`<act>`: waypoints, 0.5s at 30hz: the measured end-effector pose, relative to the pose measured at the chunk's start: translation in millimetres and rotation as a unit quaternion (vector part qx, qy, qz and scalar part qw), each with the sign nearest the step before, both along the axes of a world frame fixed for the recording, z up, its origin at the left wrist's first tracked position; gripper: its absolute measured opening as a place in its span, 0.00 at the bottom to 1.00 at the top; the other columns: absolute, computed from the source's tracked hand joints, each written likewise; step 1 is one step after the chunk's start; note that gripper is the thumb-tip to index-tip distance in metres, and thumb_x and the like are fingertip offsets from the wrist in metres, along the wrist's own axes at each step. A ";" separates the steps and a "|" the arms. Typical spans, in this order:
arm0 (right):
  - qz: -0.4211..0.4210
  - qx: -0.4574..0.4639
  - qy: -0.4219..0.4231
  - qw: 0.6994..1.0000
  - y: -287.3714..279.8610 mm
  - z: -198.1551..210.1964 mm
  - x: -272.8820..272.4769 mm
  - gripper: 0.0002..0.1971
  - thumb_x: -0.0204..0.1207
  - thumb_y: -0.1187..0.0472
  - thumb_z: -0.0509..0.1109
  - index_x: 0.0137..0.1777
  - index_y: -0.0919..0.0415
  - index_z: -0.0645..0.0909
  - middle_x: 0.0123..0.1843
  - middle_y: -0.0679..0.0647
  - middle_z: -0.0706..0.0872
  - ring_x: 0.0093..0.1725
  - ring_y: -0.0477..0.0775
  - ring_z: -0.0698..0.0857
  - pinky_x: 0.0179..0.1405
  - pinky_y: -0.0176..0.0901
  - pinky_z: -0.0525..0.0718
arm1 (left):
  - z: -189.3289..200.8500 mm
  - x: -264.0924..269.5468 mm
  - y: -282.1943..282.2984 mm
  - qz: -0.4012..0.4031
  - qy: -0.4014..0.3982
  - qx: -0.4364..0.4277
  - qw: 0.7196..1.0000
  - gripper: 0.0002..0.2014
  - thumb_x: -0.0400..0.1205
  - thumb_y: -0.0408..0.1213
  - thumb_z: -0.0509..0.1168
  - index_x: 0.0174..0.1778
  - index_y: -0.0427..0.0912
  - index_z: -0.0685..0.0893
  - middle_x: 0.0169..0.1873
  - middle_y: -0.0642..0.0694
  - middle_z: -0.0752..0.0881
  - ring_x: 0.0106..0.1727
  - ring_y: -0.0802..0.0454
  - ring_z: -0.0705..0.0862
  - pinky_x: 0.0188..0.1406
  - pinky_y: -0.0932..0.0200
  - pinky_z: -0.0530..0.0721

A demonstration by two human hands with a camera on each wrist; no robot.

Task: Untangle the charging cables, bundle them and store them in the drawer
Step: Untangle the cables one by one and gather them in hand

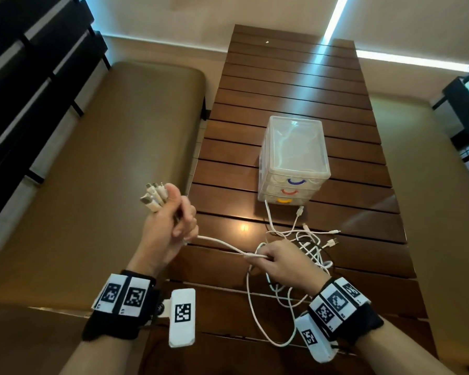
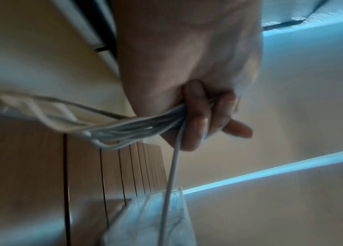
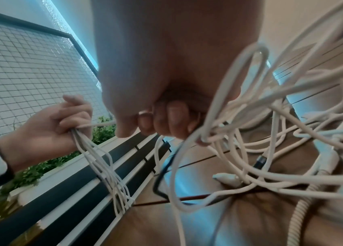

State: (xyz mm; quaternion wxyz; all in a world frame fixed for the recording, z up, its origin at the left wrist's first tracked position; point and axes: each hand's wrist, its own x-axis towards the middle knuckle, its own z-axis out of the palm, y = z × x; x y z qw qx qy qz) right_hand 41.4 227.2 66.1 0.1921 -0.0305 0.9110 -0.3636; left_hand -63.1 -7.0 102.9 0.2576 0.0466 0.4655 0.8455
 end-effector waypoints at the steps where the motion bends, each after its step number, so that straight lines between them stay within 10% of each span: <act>1: -0.001 -0.005 0.010 1.000 4.4 0.5 0.2 0.23 0.83 0.40 0.65 0.38 0.56 0.88 0.29 0.46 0.80 0.30 0.43 0.79 0.31 0.33 0.72 | 2.0 -1.3 -0.7 0.000 0.037 -0.051 0.998 0.28 0.79 0.61 0.67 0.26 0.39 0.83 0.14 0.51 0.69 0.15 0.59 0.66 0.16 0.65 0.69; 5: -0.029 -0.019 0.022 0.999 19.5 -2.0 1.2 0.17 0.86 0.45 0.62 0.41 0.52 0.85 0.36 0.46 0.85 0.37 0.43 0.83 0.39 0.34 0.76 | 3.6 2.7 16.8 -0.037 0.190 -0.304 0.933 0.22 0.85 0.54 0.58 0.36 0.48 0.92 0.24 0.49 0.82 0.24 0.57 0.77 0.25 0.65 0.74; 10: -0.097 0.017 0.141 0.985 15.3 1.4 0.3 0.15 0.86 0.52 0.62 0.42 0.56 0.85 0.33 0.47 0.86 0.35 0.45 0.83 0.37 0.44 0.80 | -17.1 26.3 55.3 -0.176 0.268 -0.428 0.845 0.15 0.80 0.60 0.63 0.62 0.73 0.85 0.62 0.60 0.89 0.64 0.64 0.84 0.67 0.57 0.81; 13: -0.079 -0.027 0.143 0.986 14.1 10.0 0.9 0.13 0.86 0.52 0.62 0.50 0.55 0.87 0.37 0.46 0.88 0.37 0.44 0.84 0.39 0.42 0.81 | -22.1 38.4 70.7 -0.203 0.328 -0.495 0.779 0.14 0.87 0.49 0.63 0.67 0.65 0.83 0.60 0.60 0.86 0.59 0.57 0.85 0.59 0.55 0.83; 15: -0.064 -0.044 0.135 0.988 17.2 11.1 4.4 0.14 0.86 0.49 0.61 0.55 0.53 0.87 0.41 0.46 0.89 0.41 0.44 0.85 0.42 0.40 0.82 | -19.8 40.1 74.2 -0.200 0.331 -0.509 0.769 0.06 0.88 0.47 0.62 0.52 0.61 0.84 0.50 0.58 0.83 0.50 0.56 0.83 0.49 0.57 0.80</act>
